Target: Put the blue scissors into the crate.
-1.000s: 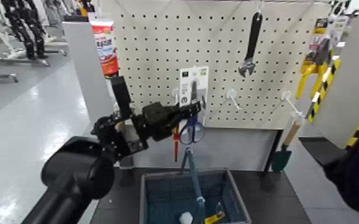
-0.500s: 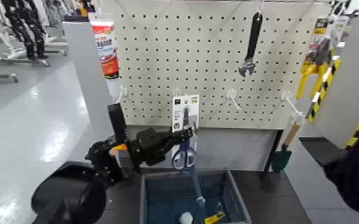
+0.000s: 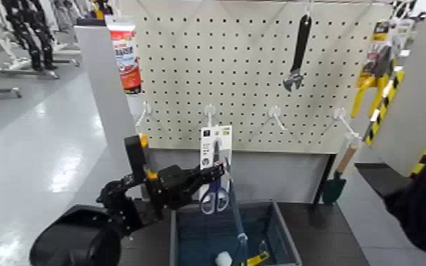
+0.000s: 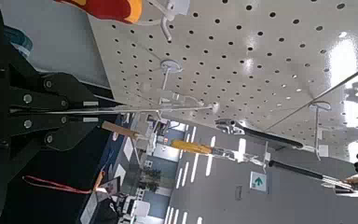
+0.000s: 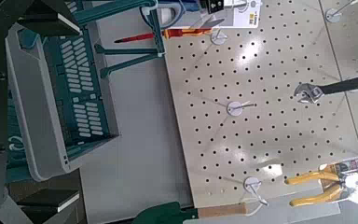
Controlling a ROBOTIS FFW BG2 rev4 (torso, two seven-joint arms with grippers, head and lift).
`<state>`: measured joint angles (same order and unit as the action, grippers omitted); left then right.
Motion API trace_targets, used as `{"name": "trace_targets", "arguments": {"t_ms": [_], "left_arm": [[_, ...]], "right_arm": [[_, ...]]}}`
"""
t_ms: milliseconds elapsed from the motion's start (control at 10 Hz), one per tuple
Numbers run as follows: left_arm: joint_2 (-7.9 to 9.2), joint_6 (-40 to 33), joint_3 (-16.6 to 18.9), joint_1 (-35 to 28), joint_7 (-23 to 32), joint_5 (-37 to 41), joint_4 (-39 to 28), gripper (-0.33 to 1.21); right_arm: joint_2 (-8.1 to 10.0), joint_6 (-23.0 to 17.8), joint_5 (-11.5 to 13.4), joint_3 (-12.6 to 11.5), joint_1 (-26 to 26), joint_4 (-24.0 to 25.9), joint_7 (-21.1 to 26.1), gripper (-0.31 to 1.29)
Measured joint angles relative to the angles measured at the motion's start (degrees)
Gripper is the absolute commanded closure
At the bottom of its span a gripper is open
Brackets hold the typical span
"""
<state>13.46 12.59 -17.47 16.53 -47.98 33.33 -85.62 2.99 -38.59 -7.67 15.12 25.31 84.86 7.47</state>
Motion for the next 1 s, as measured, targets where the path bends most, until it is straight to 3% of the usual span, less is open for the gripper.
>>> {"name": "trace_targets", "arguments": {"t_ms": [500, 1000], "left_arm": [[-0.38, 1.59, 2.93, -3.39, -0.09, -2.39, 0.05, 1.19], [-1.06, 0.97, 2.87, -4.23, -1.68, -2.72, 6.57, 1.19]], "right_arm": [[0.00, 0.00, 0.00, -0.07, 0.00, -0.04, -0.08, 0.08], [0.00, 0.01, -0.01, -0.02, 0.00, -0.04, -0.18, 0.08]]}}
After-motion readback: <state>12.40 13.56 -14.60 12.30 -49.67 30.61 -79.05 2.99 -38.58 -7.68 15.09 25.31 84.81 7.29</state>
